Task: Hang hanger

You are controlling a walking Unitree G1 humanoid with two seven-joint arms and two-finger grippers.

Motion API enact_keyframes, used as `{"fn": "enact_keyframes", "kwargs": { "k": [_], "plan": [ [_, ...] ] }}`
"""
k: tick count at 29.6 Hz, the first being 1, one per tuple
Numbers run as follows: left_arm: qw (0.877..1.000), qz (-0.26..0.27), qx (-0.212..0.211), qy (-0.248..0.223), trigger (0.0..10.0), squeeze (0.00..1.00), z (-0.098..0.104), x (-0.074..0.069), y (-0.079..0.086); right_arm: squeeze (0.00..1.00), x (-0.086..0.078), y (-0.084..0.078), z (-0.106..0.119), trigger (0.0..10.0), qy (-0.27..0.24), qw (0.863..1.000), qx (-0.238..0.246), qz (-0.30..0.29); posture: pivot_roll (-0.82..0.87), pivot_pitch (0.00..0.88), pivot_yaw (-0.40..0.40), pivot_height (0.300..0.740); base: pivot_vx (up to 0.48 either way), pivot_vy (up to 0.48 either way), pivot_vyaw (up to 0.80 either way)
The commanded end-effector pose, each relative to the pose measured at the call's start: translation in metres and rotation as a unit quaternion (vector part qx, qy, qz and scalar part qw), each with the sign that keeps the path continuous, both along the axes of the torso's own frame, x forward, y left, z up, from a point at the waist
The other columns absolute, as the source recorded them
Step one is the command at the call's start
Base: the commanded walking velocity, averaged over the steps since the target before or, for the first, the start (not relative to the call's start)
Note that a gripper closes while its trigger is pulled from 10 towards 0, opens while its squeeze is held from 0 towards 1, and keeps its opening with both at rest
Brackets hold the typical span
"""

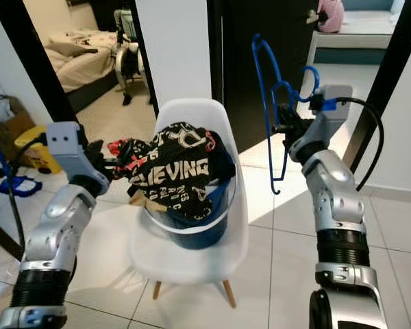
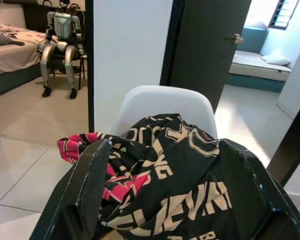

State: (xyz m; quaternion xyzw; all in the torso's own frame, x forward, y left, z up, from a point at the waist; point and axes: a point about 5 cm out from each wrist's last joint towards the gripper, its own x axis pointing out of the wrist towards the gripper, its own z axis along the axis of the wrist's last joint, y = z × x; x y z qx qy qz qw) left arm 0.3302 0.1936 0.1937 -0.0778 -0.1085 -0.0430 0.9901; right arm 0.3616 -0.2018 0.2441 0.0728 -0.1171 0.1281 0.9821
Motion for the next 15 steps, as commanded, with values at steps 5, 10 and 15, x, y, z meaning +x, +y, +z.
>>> {"fn": "enact_keyframes", "kwargs": {
  "k": [5,10,15],
  "plan": [
    [1.000,0.003,0.005,-0.013,10.0,0.00,0.0040,-0.0022,0.0019,0.00,0.0006,0.0057,0.0051,10.0,-0.008,1.000,-0.001,0.011,-0.04,0.000,0.013,0.740,0.224,0.000,0.00],
    [1.000,0.012,-0.007,-0.010,10.0,0.00,0.0022,-0.0028,0.0015,0.00,0.0003,0.0064,0.0042,10.0,-0.007,1.000,-0.002,0.013,-0.04,0.000,0.013,0.740,0.107,0.000,0.00],
    [1.000,0.009,-0.010,-0.012,10.0,0.00,0.0020,-0.0032,0.0006,0.00,0.0002,0.0068,0.0039,10.0,-0.007,1.000,-0.002,0.014,-0.04,0.000,0.013,0.740,0.000,0.000,0.00]
  ]
}}
